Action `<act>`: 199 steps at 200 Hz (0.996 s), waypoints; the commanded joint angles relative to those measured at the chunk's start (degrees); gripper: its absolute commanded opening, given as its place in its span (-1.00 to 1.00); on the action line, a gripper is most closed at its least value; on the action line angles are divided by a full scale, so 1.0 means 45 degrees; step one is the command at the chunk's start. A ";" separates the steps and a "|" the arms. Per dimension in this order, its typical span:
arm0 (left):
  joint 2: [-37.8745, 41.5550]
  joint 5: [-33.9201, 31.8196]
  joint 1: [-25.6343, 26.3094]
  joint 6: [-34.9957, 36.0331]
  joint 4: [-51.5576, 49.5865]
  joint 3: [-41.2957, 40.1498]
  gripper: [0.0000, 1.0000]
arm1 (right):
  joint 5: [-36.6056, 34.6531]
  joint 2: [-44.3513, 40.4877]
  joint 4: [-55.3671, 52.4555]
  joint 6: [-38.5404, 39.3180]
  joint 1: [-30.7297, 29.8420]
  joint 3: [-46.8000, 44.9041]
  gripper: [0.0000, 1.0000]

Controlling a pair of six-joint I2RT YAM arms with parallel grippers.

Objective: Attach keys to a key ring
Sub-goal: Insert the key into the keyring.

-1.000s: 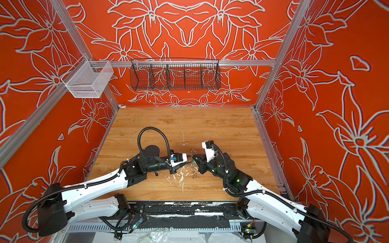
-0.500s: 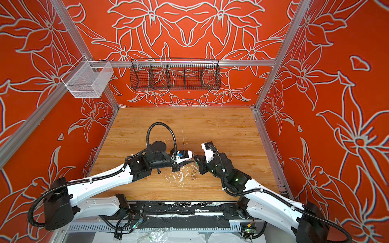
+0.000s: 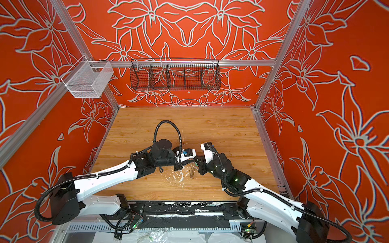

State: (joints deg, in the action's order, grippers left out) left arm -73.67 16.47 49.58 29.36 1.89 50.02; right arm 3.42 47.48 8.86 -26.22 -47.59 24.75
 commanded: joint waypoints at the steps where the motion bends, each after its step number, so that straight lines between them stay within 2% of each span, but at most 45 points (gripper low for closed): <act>1: -0.0259 -0.0267 0.0036 0.0058 -0.0320 0.0402 -0.39 | -0.0123 -0.0285 0.0452 0.0040 -0.0124 0.0497 -1.00; 23: -0.0477 -0.0580 0.0037 -0.0002 -0.0540 0.0616 -0.40 | -0.0168 -0.0404 0.0452 0.0065 -0.0132 0.0476 -1.00; 56: -0.0621 -0.0691 0.0036 -0.0040 -0.0669 0.0743 -0.56 | -0.0224 -0.0566 0.0375 0.0099 -0.0147 0.0437 -1.00; 98: -0.0621 -0.0725 0.0034 -0.0083 -0.0669 0.0750 -0.59 | -0.0240 -0.0674 0.0563 0.0129 -0.0172 0.0266 -1.00; 135: -0.0782 -0.0554 0.0036 -0.0056 -0.0702 0.0873 -1.00 | -0.0108 -0.1047 0.0324 0.0123 -0.0193 0.0261 -1.00; 199: -0.0413 -0.0269 0.0039 -0.0139 -0.0347 0.0566 -1.00 | -0.0328 -0.1551 -0.0066 0.0142 -0.0187 0.0061 -1.00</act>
State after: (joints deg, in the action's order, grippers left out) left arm -76.25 14.85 49.58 28.49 0.08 52.97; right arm 1.74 41.54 5.80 -25.91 -47.97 24.71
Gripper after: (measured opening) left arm 0.047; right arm 0.093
